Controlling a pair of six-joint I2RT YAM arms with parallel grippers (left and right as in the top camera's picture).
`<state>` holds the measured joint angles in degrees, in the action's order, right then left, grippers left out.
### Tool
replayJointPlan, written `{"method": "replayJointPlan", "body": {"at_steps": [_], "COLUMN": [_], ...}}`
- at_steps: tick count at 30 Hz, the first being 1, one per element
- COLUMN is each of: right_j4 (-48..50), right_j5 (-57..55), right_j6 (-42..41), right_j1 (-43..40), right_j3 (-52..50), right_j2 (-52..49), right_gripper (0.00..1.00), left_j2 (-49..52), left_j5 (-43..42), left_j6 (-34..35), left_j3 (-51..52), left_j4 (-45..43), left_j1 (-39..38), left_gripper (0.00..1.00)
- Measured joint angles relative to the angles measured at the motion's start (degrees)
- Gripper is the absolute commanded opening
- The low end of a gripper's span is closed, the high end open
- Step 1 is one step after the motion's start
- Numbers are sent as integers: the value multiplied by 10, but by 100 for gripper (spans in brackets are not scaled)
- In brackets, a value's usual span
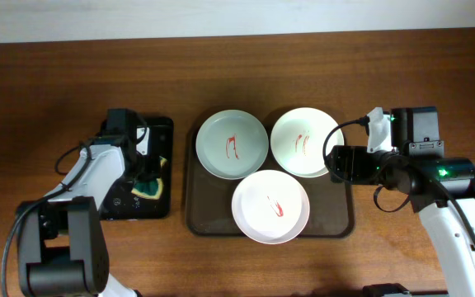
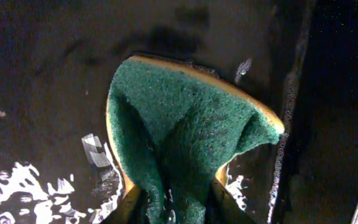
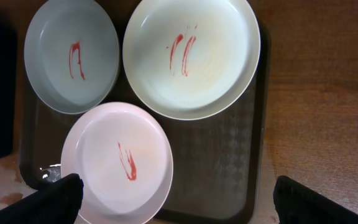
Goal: Clean dirty plates on tray and stack at the side
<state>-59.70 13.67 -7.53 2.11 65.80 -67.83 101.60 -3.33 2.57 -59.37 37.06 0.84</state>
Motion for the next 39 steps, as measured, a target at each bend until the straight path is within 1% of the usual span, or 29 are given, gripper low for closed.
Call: {"method": "replayJointPlan", "body": {"at_steps": [2,4,5,6,7,8,9,11,13,14,16,17,19,20,22,24,28,31,36,39], "right_j4": [-4,-5,-13,-21,-29,-33,-36,-38,-38,-37,-38,-38,-37,-32,-26,-24,-18,3,17,33], "right_j5": [0,0,1,5,8,8,9,9,9,9,17,26,41,46,51,55,61,69,83,85], "right_j6": [1,4,7,6,7,9,9,12,13,13,26,32,43,47,52,52,52,49,44,34], "right_j1": [0,0,0,0,3,9,23,52,67,68,68,68,68,68,68,68,69,76,108,113], "right_j3": [0,0,0,0,0,0,0,1,1,1,2,2,2,2,2,2,2,-5,-16,-16], "right_j2": [0,0,0,-1,-8,-18,-34,-81,-141,-179,-247,-274,-324,-351,-384,-397,-399,-399,-399,-399], "right_gripper": [98,85,74,70,70,67,62,57,56,51,37,35,34,31,17,12,11,4,4,4], "left_j2": [-1,-2,-2,-2,-2,-2,-2,-2,-2,-2,-2,-2,-2,-2,-2,-2,-2,-2,-3,-17], "left_j5": [-2,-9,-15,-21,-27,-28,-30,-33,-35,-36,-36,-36,-37,-38,-38,-38,-38,-38,-38,-37], "left_j6": [0,0,0,0,0,0,0,0,0,0,0,0,0,0,0,0,0,0,7,14], "left_j3": [2,3,3,3,4,4,4,5,5,5,5,5,6,6,6,6,6,6,6,6], "left_j4": [10,21,25,27,28,28,28,28,30,30,30,30,30,30,30,30,30,31,31,36], "left_j1": [0,0,0,0,0,0,0,0,0,0,0,0,0,0,0,0,0,0,0,0], "left_gripper": [0,0,2,1,0,0,0,0,0,0,0,0,0,0,0,0,0,0,0,0]}}
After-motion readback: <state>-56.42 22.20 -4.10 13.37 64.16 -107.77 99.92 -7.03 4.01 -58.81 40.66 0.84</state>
